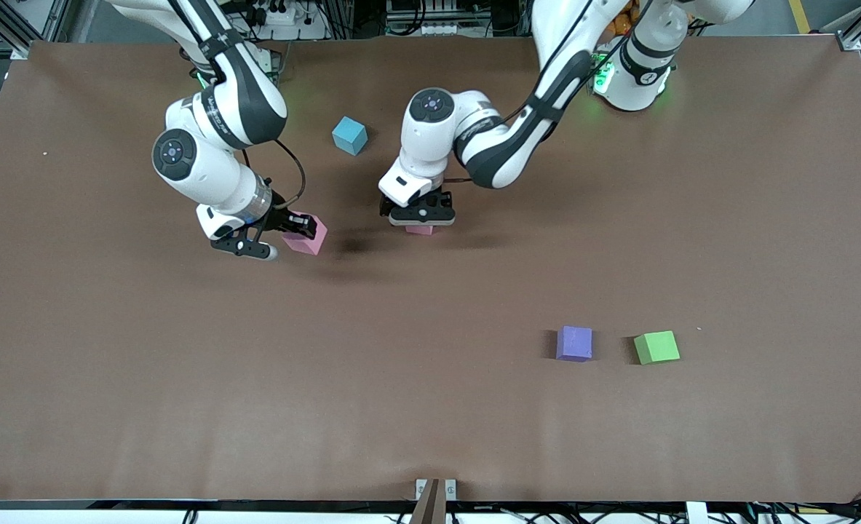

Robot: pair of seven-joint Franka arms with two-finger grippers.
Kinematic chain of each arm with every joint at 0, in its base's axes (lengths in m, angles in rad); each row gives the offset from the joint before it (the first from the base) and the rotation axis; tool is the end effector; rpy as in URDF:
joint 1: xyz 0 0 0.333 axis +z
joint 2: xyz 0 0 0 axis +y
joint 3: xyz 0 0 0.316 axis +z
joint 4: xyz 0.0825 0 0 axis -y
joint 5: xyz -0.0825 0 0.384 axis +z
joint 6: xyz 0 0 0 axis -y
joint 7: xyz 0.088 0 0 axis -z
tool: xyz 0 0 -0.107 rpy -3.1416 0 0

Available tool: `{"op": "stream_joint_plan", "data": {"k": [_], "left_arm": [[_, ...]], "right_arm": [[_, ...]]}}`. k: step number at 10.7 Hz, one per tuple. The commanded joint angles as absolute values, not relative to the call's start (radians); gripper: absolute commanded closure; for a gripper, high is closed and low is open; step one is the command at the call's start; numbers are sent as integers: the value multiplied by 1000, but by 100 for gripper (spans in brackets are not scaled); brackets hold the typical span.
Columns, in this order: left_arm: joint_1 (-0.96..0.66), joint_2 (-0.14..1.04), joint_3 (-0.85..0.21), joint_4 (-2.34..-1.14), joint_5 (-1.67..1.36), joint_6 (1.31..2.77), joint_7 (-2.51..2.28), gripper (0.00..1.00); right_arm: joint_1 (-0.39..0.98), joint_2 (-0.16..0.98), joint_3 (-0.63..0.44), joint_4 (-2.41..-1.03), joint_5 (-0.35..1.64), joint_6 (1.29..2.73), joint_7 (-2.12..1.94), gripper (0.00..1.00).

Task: Arrange blocks into number 1

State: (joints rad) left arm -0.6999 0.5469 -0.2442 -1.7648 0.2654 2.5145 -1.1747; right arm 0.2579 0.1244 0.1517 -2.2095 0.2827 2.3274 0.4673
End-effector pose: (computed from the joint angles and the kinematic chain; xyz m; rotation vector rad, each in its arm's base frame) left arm 0.4122 -0.5435 0.2841 2.9612 0.1203 0.2381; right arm 0.4967 0.2204 0.3243 -2.9148 0.3726 0.1489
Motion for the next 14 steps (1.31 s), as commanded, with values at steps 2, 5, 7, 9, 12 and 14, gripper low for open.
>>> {"op": "stream_joint_plan", "data": {"k": [2,5,7,9,12,14], "left_arm": [[-530,387,-316,-1796,262,2429,-1123,0],[-361,269,-350,-1796,242,2286,-856,0],[-255,215,-360,-1795,213,2215,-664,0],[-154,158,-359,-1793,207,2143,-512,0],[-62,77,-310,-1787,157,2031,-288,0],[-60,43,-249,-1787,126,1978,-213,0]], "right_arm": [[306,202,150,-2110,287,2327,479,53],[408,365,137,-1927,238,2329,474,53],[489,461,95,-1806,178,2300,472,53],[590,550,22,-1657,163,2194,476,53],[699,642,-24,-1550,166,2194,596,53],[745,649,-34,-1560,169,2194,681,53]]}}
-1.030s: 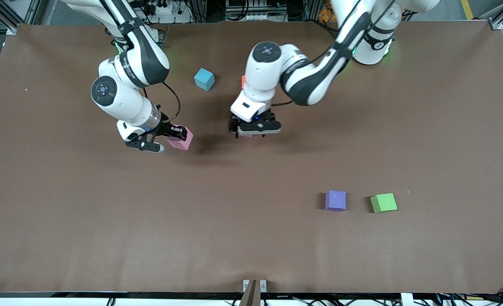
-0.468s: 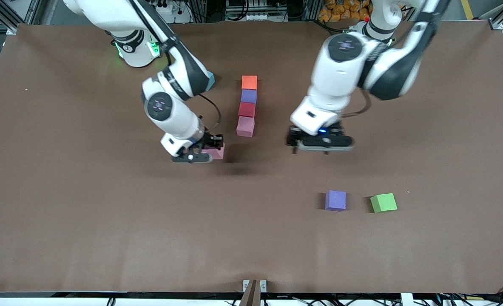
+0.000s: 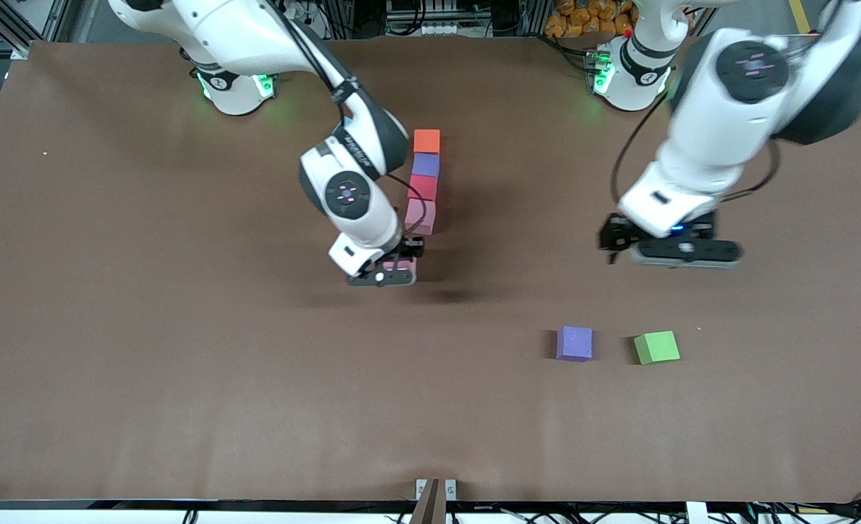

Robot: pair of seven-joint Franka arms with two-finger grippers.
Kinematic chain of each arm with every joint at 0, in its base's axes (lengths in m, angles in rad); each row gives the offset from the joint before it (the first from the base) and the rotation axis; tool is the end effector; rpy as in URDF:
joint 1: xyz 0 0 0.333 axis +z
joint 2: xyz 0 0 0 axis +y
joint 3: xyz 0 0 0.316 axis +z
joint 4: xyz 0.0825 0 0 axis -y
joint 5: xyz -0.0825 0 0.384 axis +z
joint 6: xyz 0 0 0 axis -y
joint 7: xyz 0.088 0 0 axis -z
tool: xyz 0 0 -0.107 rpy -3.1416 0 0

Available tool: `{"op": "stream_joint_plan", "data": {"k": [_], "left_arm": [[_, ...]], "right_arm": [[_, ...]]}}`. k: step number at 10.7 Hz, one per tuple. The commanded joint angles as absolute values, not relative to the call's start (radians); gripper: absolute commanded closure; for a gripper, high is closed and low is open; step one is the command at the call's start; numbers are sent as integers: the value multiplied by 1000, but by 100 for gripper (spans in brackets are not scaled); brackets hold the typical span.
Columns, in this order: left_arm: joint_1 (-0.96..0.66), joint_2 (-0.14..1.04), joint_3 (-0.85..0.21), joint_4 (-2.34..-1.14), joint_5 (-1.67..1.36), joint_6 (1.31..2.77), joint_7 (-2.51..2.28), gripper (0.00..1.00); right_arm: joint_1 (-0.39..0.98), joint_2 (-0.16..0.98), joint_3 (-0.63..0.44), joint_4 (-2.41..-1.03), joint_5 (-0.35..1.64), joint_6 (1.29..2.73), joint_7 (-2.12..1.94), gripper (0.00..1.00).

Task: Arrange blocks into number 1

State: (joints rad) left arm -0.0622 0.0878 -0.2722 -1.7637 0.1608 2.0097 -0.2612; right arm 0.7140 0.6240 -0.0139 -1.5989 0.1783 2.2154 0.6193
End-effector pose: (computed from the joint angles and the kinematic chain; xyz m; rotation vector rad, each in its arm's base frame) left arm 0.5763 -0.1848 0.5240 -3.0472 0.1936 -0.2939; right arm 0.5265 0.4528 0.2665 -3.0370 0.0371 0.1335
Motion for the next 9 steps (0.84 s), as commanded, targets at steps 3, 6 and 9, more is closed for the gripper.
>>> {"op": "stream_joint_plan", "data": {"k": [3,6,9], "left_arm": [[-31,-15,-235,-1773,25,1925,-215,0],[44,-40,-209,-1686,-20,1725,-213,0],[35,-74,-132,-1689,-17,1703,-102,0]], "right_arm": [[785,641,-34,-1623,169,2218,722,53],[802,641,-32,-1667,167,2261,724,53],[828,638,-34,-1667,167,2253,726,47]]}}
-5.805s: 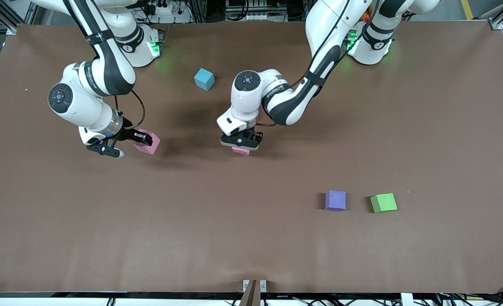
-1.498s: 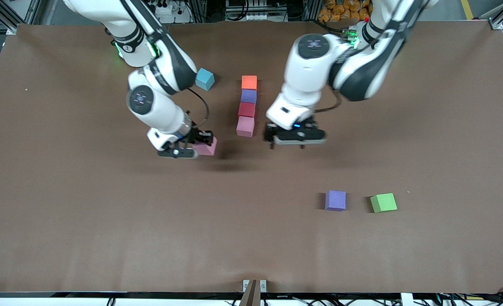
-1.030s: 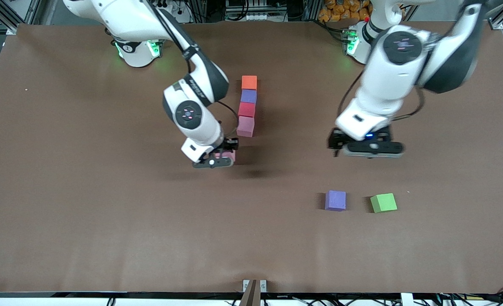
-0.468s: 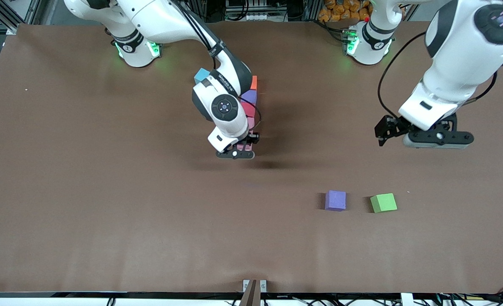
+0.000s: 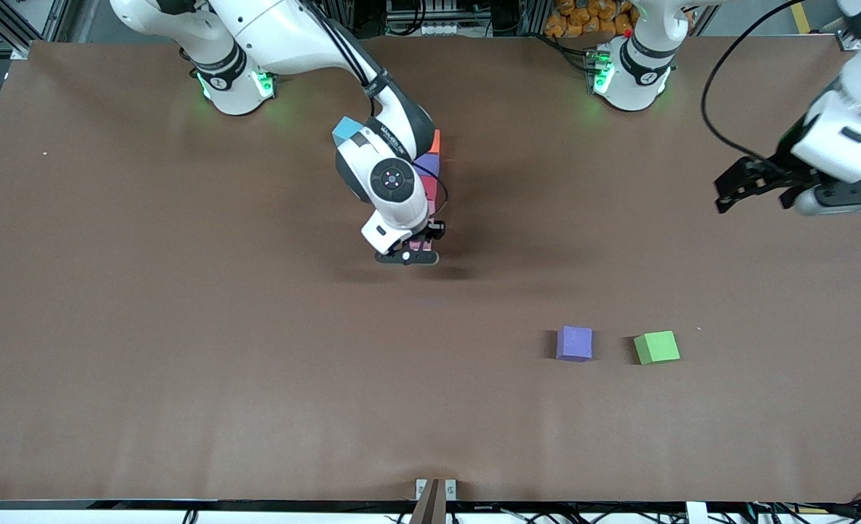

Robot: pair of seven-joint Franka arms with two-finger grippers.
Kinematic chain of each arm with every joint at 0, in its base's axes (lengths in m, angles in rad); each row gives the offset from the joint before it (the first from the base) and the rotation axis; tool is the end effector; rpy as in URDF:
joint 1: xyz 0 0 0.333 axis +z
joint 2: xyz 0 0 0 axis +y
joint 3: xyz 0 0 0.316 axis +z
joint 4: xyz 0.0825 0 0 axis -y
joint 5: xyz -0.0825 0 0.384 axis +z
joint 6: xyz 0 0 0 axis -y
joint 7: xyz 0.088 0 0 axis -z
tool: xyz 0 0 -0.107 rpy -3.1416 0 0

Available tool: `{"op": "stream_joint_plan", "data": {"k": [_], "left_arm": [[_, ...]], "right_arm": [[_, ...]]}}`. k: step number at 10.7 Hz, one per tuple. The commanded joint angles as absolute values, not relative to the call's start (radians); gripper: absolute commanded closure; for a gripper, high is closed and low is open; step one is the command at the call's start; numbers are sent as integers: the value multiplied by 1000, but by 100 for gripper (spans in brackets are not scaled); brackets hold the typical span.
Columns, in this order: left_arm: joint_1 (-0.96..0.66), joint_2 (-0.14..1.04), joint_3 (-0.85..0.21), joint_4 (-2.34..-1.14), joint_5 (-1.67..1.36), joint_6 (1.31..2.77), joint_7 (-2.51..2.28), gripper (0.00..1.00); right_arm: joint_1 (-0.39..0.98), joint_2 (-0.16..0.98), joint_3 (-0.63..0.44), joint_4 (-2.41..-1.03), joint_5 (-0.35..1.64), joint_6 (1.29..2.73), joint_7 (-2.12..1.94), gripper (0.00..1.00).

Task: Arrange blocks into number 1

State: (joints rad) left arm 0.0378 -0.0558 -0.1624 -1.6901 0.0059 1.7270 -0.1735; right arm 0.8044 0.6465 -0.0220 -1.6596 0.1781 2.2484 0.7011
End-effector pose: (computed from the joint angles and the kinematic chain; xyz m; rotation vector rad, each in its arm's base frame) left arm 0.5464 -0.0703 0.6123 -3.1362 -0.0754 -0.1462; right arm 0.4764 0.4829 0.2276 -3.0837 0.0469 0.1921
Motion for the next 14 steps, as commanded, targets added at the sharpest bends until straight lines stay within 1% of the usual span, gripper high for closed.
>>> {"op": "stream_joint_plan", "data": {"k": [1,2,4,5,7,8,9,11,12,14], "left_arm": [[29,-80,-105,-1689,-20,1688,-24,0],[14,-92,-68,-1689,-18,1672,9,0],[-53,-92,6,-1683,-20,1641,9,0],[-66,-91,21,-1677,-20,1641,11,0],[-80,-87,21,-1671,-21,1641,5,0],[-83,-87,21,-1671,-21,1641,5,0],[-83,-89,21,-1671,-21,1641,8,0],[-81,-91,20,-1671,-21,1640,2,0],[-81,-89,20,-1671,-21,1635,-3,0],[-101,-86,23,-1671,-9,1631,-5,0]], "right_arm": [[830,638,-34,-1670,166,2252,724,36],[834,638,-34,-1677,166,2255,726,0],[815,603,-34,-1681,164,2244,719,0],[792,572,-32,-1680,164,2228,712,0],[731,488,-34,-1678,140,2206,700,0],[694,448,-32,-1668,39,2201,640,0],[645,419,-31,-1655,-16,2154,559,0],[568,399,-32,-1567,-25,1983,329,0],[525,378,-35,-1539,-28,1935,243,0],[406,307,-34,-1539,-20,1919,94,0]]}}
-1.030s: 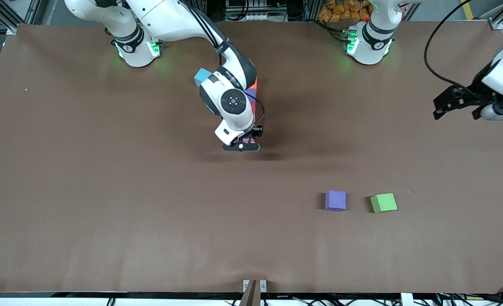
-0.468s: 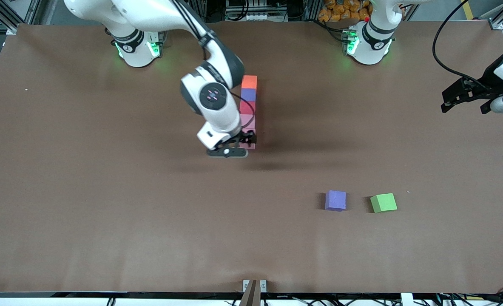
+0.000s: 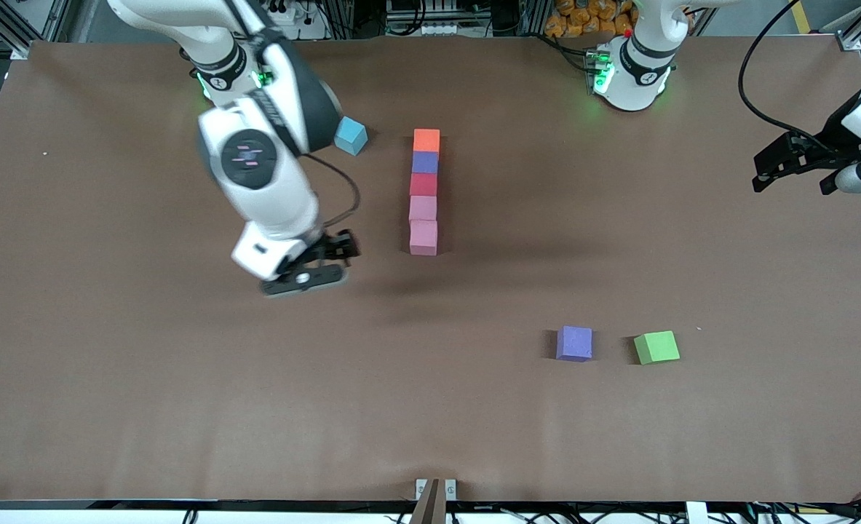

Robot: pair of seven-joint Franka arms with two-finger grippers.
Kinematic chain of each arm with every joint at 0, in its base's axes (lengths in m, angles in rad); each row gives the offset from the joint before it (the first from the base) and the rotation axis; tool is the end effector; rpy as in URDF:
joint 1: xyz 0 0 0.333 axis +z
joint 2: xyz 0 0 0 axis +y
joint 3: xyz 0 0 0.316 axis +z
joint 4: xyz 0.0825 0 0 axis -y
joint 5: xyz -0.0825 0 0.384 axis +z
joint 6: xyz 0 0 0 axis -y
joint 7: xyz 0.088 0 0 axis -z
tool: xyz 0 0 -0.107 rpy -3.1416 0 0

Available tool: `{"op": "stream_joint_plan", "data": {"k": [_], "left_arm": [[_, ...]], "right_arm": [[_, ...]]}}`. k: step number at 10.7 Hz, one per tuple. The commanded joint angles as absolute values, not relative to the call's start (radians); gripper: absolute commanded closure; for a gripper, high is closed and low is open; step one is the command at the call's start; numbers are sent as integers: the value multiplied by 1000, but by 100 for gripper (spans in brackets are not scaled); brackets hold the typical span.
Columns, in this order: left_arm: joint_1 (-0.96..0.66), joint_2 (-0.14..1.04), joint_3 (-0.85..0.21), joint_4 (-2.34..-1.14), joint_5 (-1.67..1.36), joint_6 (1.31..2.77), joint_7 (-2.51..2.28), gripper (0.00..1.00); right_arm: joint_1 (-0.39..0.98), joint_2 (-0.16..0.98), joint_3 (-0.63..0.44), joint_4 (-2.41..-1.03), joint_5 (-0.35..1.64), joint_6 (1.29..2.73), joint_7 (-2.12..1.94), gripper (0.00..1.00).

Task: Arrange blocks into number 1

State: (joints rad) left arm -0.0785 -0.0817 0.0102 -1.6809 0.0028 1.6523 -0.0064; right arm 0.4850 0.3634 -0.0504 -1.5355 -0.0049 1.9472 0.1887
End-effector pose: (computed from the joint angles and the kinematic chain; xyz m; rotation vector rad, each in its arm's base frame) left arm 0.5350 -0.0361 0.6241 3.1389 -0.0974 0.0834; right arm 0.6083 0.2868 0.4510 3.1094 0.3928 0.0835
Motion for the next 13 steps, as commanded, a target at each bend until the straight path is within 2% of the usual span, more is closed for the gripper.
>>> {"op": "stream_joint_plan", "data": {"k": [1,4,8,13], "left_arm": [[-110,-84,25,-1667,-6,1631,-2,0],[-204,-66,100,-1629,2,1615,5,0],[-230,-57,94,-1597,35,1602,12,0],[-242,-31,95,-1540,38,1562,8,0]], "right_arm": [[358,272,-34,-1539,-17,1881,68,0],[223,148,-34,-1539,-22,1780,95,0],[105,19,-35,-1536,-26,1666,160,0],[95,-5,-87,-1482,-15,1500,65,0]]}}
